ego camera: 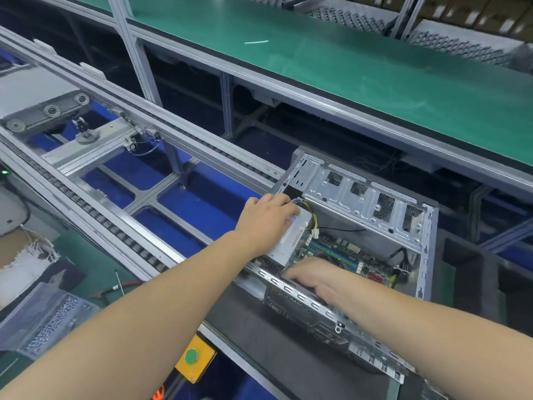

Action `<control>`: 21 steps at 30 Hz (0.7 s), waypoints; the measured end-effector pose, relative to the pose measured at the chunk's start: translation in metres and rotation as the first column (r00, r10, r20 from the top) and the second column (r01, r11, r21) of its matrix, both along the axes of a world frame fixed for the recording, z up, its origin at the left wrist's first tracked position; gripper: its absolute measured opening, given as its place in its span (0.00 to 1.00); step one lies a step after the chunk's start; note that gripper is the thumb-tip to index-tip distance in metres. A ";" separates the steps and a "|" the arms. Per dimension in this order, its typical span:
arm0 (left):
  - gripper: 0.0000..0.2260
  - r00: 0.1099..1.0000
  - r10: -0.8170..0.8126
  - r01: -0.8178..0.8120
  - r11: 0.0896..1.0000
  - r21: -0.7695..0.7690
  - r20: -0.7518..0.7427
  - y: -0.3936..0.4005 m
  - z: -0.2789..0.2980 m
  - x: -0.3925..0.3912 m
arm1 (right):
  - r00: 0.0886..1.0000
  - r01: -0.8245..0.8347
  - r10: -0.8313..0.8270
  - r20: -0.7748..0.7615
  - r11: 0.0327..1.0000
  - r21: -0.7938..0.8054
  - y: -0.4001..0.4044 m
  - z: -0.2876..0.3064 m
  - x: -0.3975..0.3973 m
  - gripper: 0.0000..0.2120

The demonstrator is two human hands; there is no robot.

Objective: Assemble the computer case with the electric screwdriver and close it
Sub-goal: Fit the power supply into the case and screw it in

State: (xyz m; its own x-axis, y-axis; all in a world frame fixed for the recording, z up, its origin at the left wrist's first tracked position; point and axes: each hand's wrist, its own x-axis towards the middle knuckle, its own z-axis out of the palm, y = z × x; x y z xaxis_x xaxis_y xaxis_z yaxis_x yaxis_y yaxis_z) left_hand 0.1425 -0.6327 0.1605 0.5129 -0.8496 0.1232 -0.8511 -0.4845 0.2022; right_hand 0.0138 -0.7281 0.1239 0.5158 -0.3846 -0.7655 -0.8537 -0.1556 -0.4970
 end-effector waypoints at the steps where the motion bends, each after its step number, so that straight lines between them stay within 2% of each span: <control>1: 0.13 1.000 0.003 -0.003 1.000 -0.005 0.000 0.000 -0.001 0.000 | 1.000 0.007 -0.007 -0.004 1.000 -0.012 -0.001 -0.001 0.000 0.08; 2: 0.13 1.000 0.006 -0.006 1.000 -0.009 0.002 0.000 -0.002 0.000 | 1.000 0.016 -0.016 -0.002 1.000 -0.016 -0.001 0.000 0.001 0.05; 6: 0.12 1.000 0.004 -0.004 1.000 -0.021 0.021 0.001 -0.005 0.000 | 0.997 0.081 -0.081 -0.005 0.995 0.064 0.001 0.003 0.002 0.04; 11: 0.12 1.000 0.006 -0.005 0.999 -0.040 0.028 0.001 -0.008 0.000 | 0.998 0.046 -0.040 -0.047 0.990 0.135 -0.001 0.007 0.001 0.06; 16: 0.12 0.999 0.000 0.002 0.999 -0.038 0.033 0.002 -0.009 -0.001 | 0.998 -0.034 0.041 -0.048 0.990 0.133 -0.004 0.005 -0.007 0.17; 21: 0.12 0.999 0.006 -0.005 1.000 -0.021 0.044 0.001 -0.009 0.000 | 0.999 -0.048 0.048 0.009 0.988 0.149 -0.008 0.015 -0.012 0.04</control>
State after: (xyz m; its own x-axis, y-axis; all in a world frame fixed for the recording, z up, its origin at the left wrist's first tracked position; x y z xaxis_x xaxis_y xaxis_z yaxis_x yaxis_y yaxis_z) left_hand 0.1422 -0.6321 0.1513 0.5115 -0.8437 0.1629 -0.8566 -0.4855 0.1747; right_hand 0.0016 -0.7363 0.1385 0.5349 -0.2406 -0.8100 -0.8445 -0.1200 -0.5220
